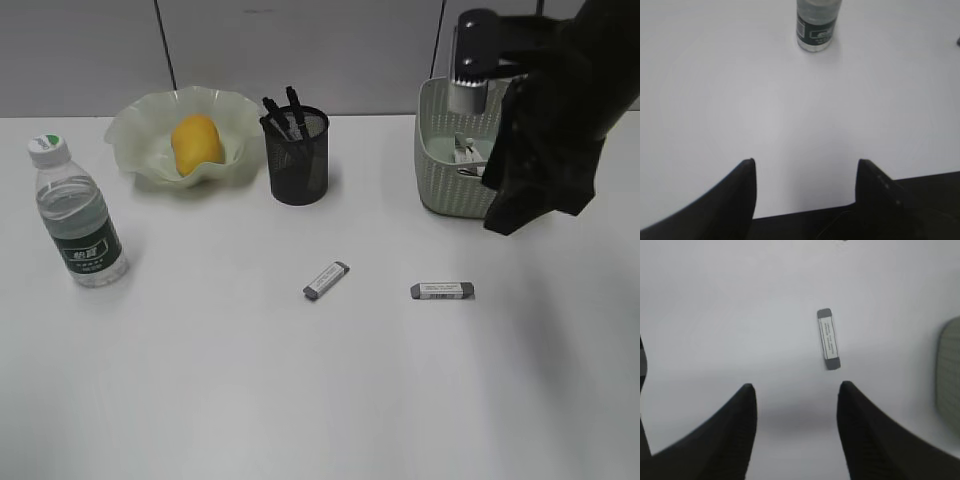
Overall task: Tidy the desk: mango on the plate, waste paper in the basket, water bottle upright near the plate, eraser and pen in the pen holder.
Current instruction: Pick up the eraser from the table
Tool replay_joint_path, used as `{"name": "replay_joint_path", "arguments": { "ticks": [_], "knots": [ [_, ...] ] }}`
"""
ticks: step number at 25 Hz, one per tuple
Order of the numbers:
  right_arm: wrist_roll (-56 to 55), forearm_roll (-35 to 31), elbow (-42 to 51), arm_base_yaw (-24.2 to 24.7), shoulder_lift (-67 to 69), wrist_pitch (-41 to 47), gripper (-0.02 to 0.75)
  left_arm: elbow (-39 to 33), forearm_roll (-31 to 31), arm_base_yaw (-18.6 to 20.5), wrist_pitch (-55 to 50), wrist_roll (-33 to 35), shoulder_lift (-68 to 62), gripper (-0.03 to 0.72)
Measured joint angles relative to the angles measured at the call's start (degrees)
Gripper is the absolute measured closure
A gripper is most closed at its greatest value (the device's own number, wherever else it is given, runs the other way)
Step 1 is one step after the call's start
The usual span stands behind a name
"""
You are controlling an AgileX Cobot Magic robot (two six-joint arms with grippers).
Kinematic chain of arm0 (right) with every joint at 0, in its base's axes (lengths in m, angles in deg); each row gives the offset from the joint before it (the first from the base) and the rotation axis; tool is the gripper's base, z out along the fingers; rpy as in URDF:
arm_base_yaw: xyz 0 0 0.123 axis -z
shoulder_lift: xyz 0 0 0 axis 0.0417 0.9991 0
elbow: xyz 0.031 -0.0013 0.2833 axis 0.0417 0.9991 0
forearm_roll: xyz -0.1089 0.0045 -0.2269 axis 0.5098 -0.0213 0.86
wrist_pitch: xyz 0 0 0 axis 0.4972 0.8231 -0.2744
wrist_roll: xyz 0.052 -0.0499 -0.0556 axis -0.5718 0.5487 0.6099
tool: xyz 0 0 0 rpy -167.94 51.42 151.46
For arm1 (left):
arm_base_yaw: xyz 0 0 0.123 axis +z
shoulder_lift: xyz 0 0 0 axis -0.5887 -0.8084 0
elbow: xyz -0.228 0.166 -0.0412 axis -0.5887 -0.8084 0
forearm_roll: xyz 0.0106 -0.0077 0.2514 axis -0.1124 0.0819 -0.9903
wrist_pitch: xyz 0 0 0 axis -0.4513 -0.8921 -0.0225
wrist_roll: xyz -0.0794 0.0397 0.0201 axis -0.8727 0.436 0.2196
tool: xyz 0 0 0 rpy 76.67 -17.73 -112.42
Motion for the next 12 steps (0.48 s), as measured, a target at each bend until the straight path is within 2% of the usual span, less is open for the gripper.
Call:
{"name": "replay_joint_path", "arguments": {
  "ticks": [6,12],
  "knots": [
    [3.22,-1.44,0.00,0.00,7.65,-4.30,0.361,-8.00,3.58,0.00,0.00,0.00,13.17,0.211],
    [4.26,-1.44,0.00,0.00,12.43,-8.86,0.365,-10.67,3.80,0.00,1.29,-1.04,23.04,0.211]
  ]
}}
